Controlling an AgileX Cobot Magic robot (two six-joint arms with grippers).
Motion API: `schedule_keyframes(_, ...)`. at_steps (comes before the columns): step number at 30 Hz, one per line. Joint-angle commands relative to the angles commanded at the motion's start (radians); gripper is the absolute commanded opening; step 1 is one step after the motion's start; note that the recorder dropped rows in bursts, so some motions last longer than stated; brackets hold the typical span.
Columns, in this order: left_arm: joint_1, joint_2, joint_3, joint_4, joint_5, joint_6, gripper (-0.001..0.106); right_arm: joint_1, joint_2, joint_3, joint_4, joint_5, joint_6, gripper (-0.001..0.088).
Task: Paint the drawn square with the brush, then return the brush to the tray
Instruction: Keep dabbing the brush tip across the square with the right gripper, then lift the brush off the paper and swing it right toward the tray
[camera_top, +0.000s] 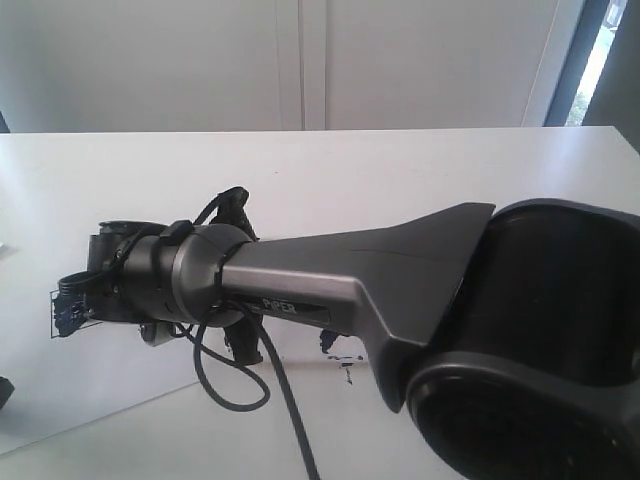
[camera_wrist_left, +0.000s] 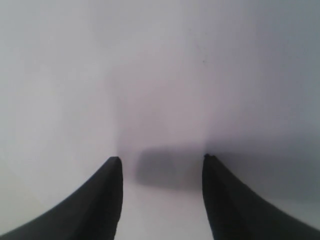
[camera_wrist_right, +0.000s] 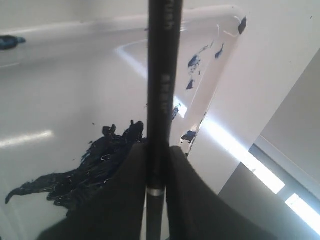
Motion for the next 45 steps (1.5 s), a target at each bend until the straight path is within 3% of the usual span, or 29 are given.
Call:
schedule_keyframes(8, 0.000, -0.109, -0.055, 0.040, 0.008, 0.012, 0.054, -0.019, 0.000, 0.000, -0.002, 0.000, 0.000, 0.0000)
schedule_keyframes(13, 0.000, -0.141, -0.107, 0.251, 0.025, 0.181, 0.054, -0.021, 0.000, 0.000, -0.002, 0.000, 0.000, 0.0000)
schedule_keyframes(17, 0.000, -0.114, -0.116, 0.257, -0.092, 0.367, 0.054, -0.021, 0.000, 0.000, 0.004, 0.000, 0.000, 0.0000)
schedule_keyframes(21, 0.000, -0.068, -0.116, 0.260, -0.271, 0.398, 0.049, -0.021, -0.009, 0.000, 0.009, 0.000, 0.000, 0.0000)
schedule_keyframes(25, 0.000, -0.003, -0.116, 0.266, -0.302, 0.454, 0.048, -0.021, -0.025, 0.000, 0.012, 0.000, 0.000, 0.0000)
schedule_keyframes(35, 0.000, 0.090, -0.116, 0.244, -0.318, 0.419, 0.048, -0.021, -0.060, 0.000, 0.028, 0.000, 0.000, 0.0000)
schedule_keyframes(45, 0.000, 0.169, -0.116, 0.141, -0.227, 0.375, 0.048, -0.050, -0.105, 0.000, 0.047, 0.000, 0.020, 0.0000)
